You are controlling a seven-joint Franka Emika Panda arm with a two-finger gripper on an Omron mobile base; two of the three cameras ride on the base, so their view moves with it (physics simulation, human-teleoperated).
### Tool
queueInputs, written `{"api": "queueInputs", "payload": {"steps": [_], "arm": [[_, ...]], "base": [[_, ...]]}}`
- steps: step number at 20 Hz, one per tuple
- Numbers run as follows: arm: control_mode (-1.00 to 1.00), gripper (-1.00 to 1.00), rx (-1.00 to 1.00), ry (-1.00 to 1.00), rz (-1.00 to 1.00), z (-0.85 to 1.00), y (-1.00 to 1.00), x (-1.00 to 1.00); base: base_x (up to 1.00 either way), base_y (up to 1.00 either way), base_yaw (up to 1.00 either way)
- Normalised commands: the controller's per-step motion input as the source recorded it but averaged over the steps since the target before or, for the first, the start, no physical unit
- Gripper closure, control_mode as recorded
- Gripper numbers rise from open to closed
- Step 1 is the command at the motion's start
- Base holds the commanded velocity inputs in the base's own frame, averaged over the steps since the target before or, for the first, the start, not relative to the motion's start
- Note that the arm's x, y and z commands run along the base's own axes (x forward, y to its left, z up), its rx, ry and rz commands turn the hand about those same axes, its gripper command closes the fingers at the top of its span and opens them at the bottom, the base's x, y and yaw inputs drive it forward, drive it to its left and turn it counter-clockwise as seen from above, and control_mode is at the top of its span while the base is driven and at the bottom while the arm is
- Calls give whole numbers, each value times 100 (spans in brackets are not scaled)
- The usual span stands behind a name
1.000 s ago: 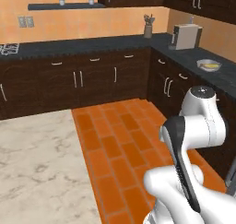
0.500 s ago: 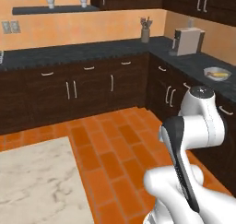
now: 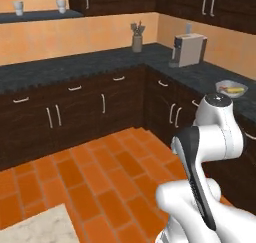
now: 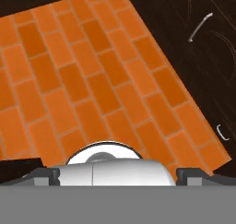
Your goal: Take the meat container that has the shrimp and place it on the second highest rack of the freezer. Then take the vegetable container that has the cucumber and carrot and place it on the highest rack of the freezer.
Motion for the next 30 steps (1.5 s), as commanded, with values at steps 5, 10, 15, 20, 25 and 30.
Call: {"api": "queueInputs", "payload": {"steps": [5,10,15,20,25,30], "arm": [[100,-100,0,0,0,0,0,0],[100,-100,0,0,0,0,0,0],[100,-100,0,0,0,0,0,0],[100,-100,0,0,0,0,0,0],[100,-100,0,0,0,0,0,0],[100,-100,0,0,0,0,0,0]], "base": [[100,0,-33],[100,-8,-41],[99,-18,-43],[79,-1,-59],[64,14,-67],[57,32,-72]]}}
